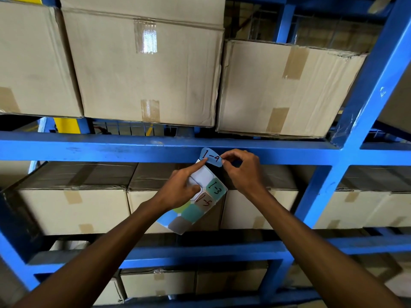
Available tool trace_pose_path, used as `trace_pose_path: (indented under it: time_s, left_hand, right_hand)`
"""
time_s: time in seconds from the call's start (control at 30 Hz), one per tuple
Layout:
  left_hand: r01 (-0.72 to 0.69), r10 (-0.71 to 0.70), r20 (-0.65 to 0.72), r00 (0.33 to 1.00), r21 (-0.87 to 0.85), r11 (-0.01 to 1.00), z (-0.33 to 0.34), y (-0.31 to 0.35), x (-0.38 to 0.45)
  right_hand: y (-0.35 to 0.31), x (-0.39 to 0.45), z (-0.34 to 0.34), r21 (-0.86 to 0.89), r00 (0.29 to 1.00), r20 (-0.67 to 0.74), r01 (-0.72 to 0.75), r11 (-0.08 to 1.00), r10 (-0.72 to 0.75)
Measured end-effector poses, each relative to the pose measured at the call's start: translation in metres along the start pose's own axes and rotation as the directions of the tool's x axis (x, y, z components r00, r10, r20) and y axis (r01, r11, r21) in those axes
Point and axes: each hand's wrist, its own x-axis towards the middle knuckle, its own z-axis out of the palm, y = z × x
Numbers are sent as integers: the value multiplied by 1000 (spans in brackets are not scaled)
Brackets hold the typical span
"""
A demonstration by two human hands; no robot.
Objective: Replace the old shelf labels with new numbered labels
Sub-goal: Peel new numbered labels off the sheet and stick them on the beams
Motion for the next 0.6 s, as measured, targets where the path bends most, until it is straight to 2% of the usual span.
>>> trace_pose_path:
  time_s: [0.23,0.6]
  left_hand:
    - [-6,6,4,1000,0,1000,1,0,1]
    - [-6,6,9,1000,6,1000,5,-3,7]
  right_hand:
    - [8,-1,-1,18,999,-21,-48,999,48]
    - [3,4,1,47,998,-41,-41,998,43]
